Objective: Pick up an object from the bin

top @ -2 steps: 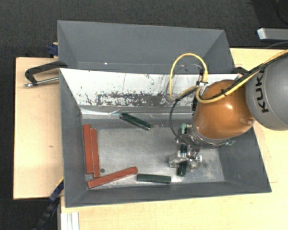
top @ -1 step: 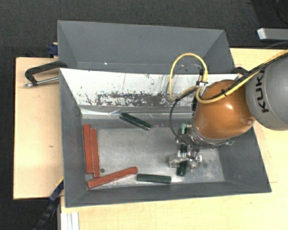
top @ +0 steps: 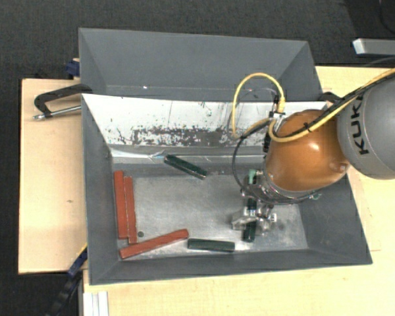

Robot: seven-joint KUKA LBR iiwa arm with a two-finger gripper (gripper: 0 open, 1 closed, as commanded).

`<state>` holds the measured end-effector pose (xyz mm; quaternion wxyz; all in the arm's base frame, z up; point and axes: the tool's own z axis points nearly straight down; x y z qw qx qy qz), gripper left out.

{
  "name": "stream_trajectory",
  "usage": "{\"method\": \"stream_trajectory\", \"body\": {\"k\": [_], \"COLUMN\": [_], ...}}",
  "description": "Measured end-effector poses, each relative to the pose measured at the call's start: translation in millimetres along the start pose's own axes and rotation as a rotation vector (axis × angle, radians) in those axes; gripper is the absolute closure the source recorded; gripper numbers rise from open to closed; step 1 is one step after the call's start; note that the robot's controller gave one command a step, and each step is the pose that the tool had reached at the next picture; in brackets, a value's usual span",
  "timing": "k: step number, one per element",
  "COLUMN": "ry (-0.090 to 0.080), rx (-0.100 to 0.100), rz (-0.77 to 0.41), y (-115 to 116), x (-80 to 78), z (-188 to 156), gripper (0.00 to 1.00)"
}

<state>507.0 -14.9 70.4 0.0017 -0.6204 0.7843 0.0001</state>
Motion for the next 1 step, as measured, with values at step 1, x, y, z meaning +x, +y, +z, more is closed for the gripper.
{"method": "stream_trajectory", "body": {"k": [1], "ry": [0.0], "rx": [0.0], "rz": [0.0], "y": [0.0], "x": [-0.1], "z": [0.0], "gripper": [1.0]}}
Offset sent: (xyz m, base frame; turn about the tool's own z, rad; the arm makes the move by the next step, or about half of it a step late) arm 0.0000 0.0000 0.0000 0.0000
